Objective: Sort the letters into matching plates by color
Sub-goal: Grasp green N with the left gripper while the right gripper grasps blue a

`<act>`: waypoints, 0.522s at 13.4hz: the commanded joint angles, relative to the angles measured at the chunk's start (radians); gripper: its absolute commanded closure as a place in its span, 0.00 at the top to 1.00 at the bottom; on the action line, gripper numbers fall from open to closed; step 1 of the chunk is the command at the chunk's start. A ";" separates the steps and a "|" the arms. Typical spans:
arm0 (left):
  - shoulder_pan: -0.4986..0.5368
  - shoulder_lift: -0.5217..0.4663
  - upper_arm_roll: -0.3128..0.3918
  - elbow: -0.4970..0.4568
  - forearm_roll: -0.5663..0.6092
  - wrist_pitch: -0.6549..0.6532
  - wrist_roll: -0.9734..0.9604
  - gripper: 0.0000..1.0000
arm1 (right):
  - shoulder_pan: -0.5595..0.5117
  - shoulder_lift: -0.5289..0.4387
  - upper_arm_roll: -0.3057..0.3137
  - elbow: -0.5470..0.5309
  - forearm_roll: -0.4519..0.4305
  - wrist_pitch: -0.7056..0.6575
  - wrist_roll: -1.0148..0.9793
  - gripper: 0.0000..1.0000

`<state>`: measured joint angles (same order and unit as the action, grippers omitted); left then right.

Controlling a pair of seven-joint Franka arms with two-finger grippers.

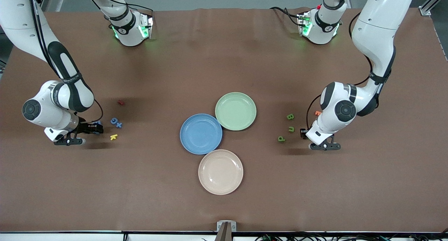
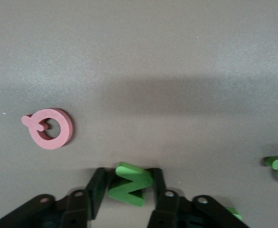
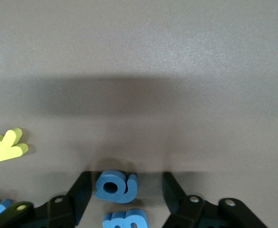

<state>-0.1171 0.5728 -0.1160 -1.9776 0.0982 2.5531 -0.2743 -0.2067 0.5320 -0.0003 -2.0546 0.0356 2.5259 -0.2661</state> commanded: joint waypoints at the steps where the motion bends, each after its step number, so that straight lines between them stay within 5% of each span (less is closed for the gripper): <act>1: -0.003 0.002 -0.002 0.000 0.021 -0.002 -0.023 0.28 | -0.010 0.008 0.011 -0.005 0.013 0.013 -0.013 0.48; 3: -0.003 -0.008 -0.002 0.002 0.021 -0.004 -0.040 0.19 | -0.008 0.008 0.011 -0.006 0.013 0.013 -0.013 0.36; 7: 0.002 -0.051 -0.024 0.025 0.021 -0.151 -0.048 0.18 | -0.007 0.011 0.011 -0.004 0.013 0.010 -0.013 0.10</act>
<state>-0.1171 0.5627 -0.1228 -1.9578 0.0983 2.4733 -0.2955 -0.2066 0.5216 0.0033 -2.0539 0.0370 2.5204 -0.2661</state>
